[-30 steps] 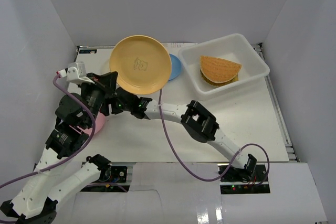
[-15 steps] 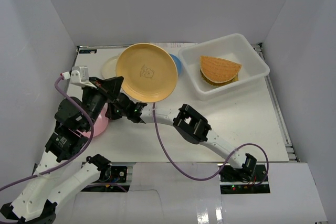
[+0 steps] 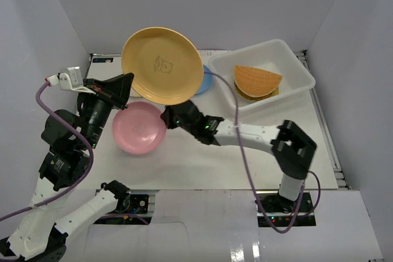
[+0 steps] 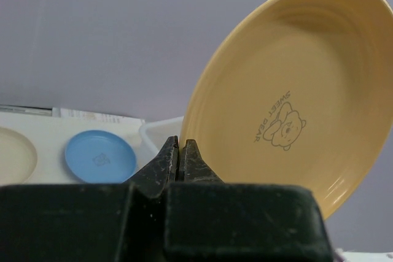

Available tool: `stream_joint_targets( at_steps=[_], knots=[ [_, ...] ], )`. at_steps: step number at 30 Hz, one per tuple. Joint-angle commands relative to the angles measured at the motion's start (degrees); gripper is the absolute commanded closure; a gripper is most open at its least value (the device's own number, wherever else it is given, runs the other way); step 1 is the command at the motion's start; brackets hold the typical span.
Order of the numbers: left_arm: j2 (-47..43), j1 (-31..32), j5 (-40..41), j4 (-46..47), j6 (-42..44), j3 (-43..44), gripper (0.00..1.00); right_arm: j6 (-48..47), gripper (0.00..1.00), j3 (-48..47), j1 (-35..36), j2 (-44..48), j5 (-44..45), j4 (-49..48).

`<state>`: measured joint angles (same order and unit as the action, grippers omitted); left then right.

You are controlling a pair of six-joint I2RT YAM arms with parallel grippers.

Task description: Place the plates into the plastic bin on the countertop

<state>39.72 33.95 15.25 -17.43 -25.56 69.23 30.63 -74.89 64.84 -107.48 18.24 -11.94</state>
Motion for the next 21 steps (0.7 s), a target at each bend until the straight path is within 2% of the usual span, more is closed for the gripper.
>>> stream_joint_targets(
  at_steps=[1, 4, 7, 9, 12, 15, 21],
  knots=[
    [1.8, 0.0, -4.9, 2.0, -3.3, 1.4, 1.00, -5.9, 0.92, 9.5, -9.4, 18.0, 8.7, -7.5],
    [4.8, -0.1, -7.2, 3.6, -5.6, 0.2, 1.00, -7.4, 0.92, 15.5, -21.5, 28.2, 8.3, -6.6],
    [9.1, 0.0, -9.2, 5.6, -6.5, 0.4, 1.00, -9.6, 0.92, 19.2, -34.5, 32.5, 6.6, -6.0],
    [11.8, -0.1, -10.4, 6.4, -7.0, 1.3, 1.00, -10.4, 0.92, 16.8, -43.6, 31.9, 1.5, -3.0],
    [17.8, 0.0, -12.2, 8.3, -9.0, 2.3, 1.00, -11.8, 0.92, 11.8, -52.0, 26.5, -2.9, 1.6],
    [25.2, 0.0, -14.4, 9.3, -10.8, 5.7, 1.00, -11.0, 0.92, 9.3, -57.1, 20.8, -8.7, 3.2],
    [39.2, 0.6, -14.2, 11.0, -11.8, 13.1, 1.00, -8.5, 0.92, 7.0, -61.6, 13.4, -10.3, 3.8]
  ],
)
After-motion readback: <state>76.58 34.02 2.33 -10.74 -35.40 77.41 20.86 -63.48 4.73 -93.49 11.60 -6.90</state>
